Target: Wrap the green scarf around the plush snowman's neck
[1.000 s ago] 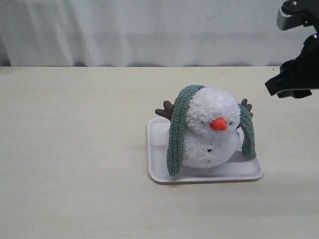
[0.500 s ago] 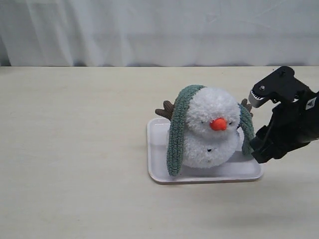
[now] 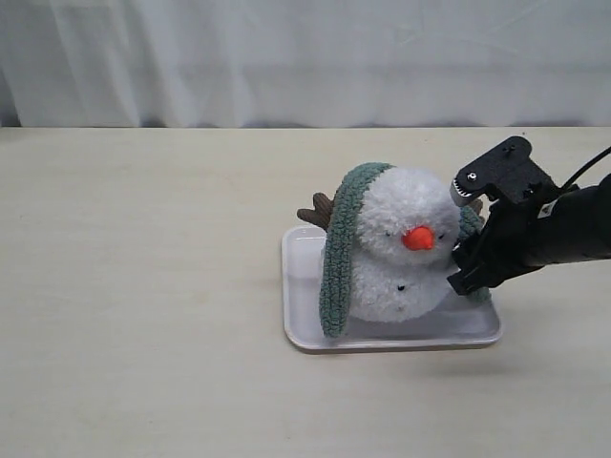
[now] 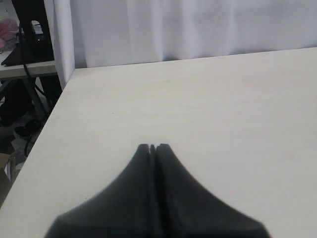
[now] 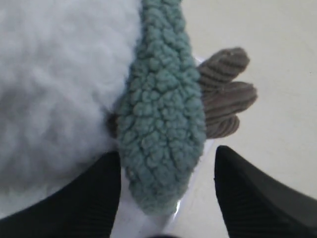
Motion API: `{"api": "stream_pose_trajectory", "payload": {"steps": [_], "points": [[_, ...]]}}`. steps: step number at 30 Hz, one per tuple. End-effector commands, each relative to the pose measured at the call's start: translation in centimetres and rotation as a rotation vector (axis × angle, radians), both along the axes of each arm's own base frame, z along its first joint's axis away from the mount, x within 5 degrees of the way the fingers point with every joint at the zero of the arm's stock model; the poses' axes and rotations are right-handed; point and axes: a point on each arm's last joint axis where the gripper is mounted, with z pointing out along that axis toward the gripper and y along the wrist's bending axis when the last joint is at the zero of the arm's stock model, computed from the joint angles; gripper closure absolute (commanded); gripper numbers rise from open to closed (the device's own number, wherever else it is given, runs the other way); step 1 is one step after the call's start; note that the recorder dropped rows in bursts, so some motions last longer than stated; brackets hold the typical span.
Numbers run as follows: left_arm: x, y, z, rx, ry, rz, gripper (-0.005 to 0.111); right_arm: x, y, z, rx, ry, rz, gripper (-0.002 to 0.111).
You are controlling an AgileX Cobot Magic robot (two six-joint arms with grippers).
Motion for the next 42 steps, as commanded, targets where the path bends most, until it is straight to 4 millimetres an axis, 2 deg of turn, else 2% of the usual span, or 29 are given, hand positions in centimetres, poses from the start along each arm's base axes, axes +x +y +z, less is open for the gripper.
{"api": "stream_pose_trajectory", "payload": {"steps": [1,4,8,19,22,28,31,38,42], "points": [[0.0,-0.1,0.0,-0.003,-0.01,-0.01,0.107,0.5,-0.2,-0.4,-0.006,-0.035,-0.002,0.061],[0.0,-0.1,0.0,-0.003,-0.01,-0.01,0.107,0.7,0.0,0.2,-0.005,-0.033,0.007,0.081],[0.0,-0.1,0.0,-0.003,-0.01,-0.01,0.107,0.8,0.4,1.5,0.02,0.091,-0.008,0.105],[0.0,-0.1,0.0,-0.003,-0.01,-0.01,0.107,0.0,1.9,5.1,0.163,0.484,-0.042,0.104],[0.0,-0.1,0.0,-0.003,-0.01,-0.01,0.107,-0.2,2.0,5.7,0.181,0.534,-0.08,0.104],[0.0,-0.1,0.0,-0.003,-0.01,-0.01,0.107,-0.4,2.2,5.6,0.232,0.571,-0.132,0.104],[0.0,-0.1,0.0,-0.003,-0.01,-0.01,0.107,-0.4,2.4,5.1,0.253,0.588,-0.141,0.097],[0.0,-0.1,0.0,-0.003,-0.01,-0.01,0.107,0.4,2.6,3.7,0.276,0.61,-0.187,0.059],[0.0,-0.1,0.0,-0.003,-0.01,-0.01,0.107,0.4,2.7,3.1,0.272,0.641,-0.198,0.05]]}}
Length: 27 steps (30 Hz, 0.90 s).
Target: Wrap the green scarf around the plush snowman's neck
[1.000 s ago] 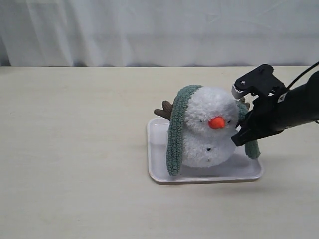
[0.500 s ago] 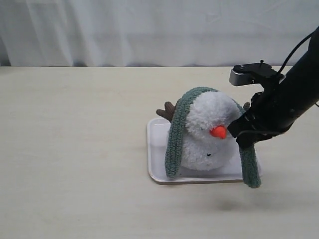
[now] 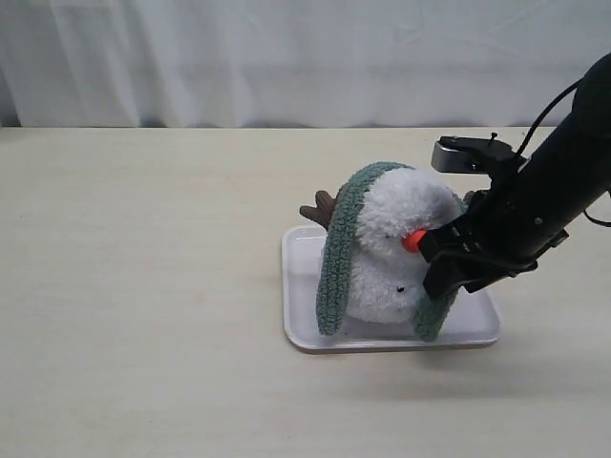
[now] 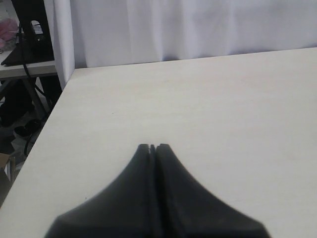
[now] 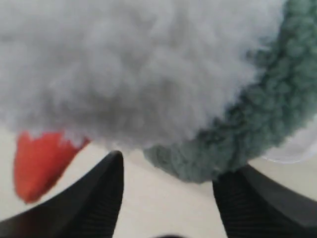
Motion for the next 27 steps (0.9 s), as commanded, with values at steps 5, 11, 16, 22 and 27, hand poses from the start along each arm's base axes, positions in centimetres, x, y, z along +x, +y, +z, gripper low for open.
{"api": "stream_pose_trajectory", "payload": {"steps": [5,11,16,22,27], "points": [[0.0,-0.1,0.0,-0.003,-0.01,-0.01,0.107,-1.4,0.8,-0.3,0.085,0.193,0.017,0.047],[0.0,-0.1,0.0,-0.003,-0.01,-0.01,0.107,-3.3,1.2,-1.7,0.162,0.284,0.065,0.047],[0.0,-0.1,0.0,-0.003,-0.01,-0.01,0.107,-3.6,2.6,0.8,0.375,0.231,0.125,0.047],[0.0,-0.1,0.0,-0.003,-0.01,-0.01,0.107,-4.4,3.6,6.4,0.577,-0.044,0.246,0.073],[0.0,-0.1,0.0,-0.003,-0.01,-0.01,0.107,-6.0,5.2,10.5,0.65,-0.306,0.489,0.104]]}}
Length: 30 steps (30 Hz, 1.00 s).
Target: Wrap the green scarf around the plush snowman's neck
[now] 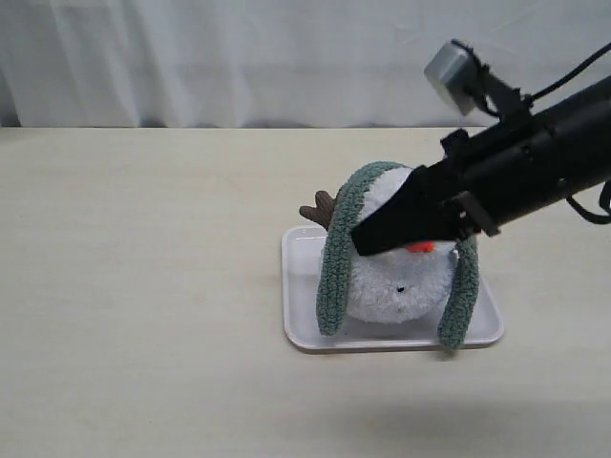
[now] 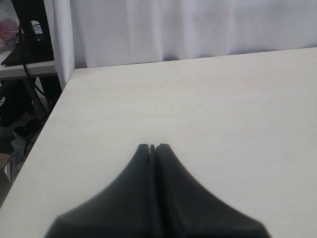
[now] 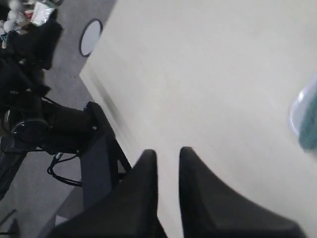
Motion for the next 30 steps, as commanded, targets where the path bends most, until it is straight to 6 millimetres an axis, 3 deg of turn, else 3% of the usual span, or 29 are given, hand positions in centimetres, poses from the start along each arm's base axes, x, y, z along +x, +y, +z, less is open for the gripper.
{"api": "stream_pose_trajectory", "payload": {"steps": [1,8,13,20,24,30], "points": [[0.0,-0.1,0.0,-0.003,-0.01,-0.01,0.107,-1.7,2.0,3.3,0.053,-0.267,0.134,0.104],[0.0,-0.1,0.0,-0.003,-0.01,-0.01,0.107,0.1,4.8,4.0,-0.281,-0.639,-0.155,0.104],[0.0,-0.1,0.0,-0.003,-0.01,-0.01,0.107,2.3,4.8,2.0,-0.549,-0.735,-0.327,0.104],[0.0,-0.1,0.0,-0.003,-0.01,-0.01,0.107,5.1,5.2,-1.2,-0.682,-0.683,-0.428,0.104],[0.0,-0.1,0.0,-0.003,-0.01,-0.01,0.107,6.9,6.4,-1.5,-0.693,-0.601,-0.465,0.104],[0.0,-0.1,0.0,-0.003,-0.01,-0.01,0.107,8.7,7.3,-3.0,-0.856,-0.393,-0.463,0.104]]}}
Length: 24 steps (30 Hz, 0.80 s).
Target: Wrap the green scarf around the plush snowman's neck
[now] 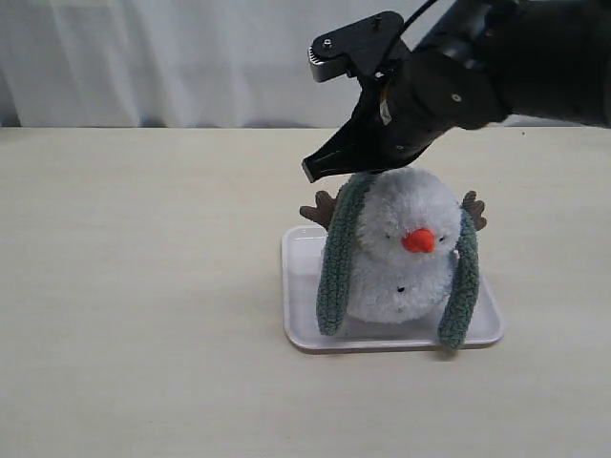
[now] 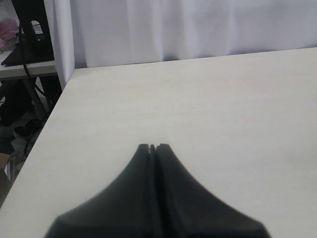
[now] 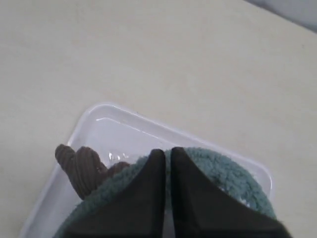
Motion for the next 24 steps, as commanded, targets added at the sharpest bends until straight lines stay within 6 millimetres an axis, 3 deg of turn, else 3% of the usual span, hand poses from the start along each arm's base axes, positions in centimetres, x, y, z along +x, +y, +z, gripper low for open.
{"api": "stream_pose_trajectory", "payload": {"steps": [1,6,14,24], "points": [[0.0,-0.1,0.0,-0.003,-0.01,-0.01,0.107,0.7,0.6,-1.5,-0.07,0.158,-0.056,0.104],[0.0,-0.1,0.0,-0.003,-0.01,-0.01,0.107,0.9,1.1,-3.3,-0.065,0.233,-0.058,0.104],[0.0,-0.1,0.0,-0.003,-0.01,-0.01,0.107,0.7,1.3,-3.5,-0.044,0.266,-0.071,0.104],[0.0,-0.1,0.0,-0.003,-0.01,-0.01,0.107,1.2,1.6,-5.8,-0.077,0.315,-0.075,0.104]]}}
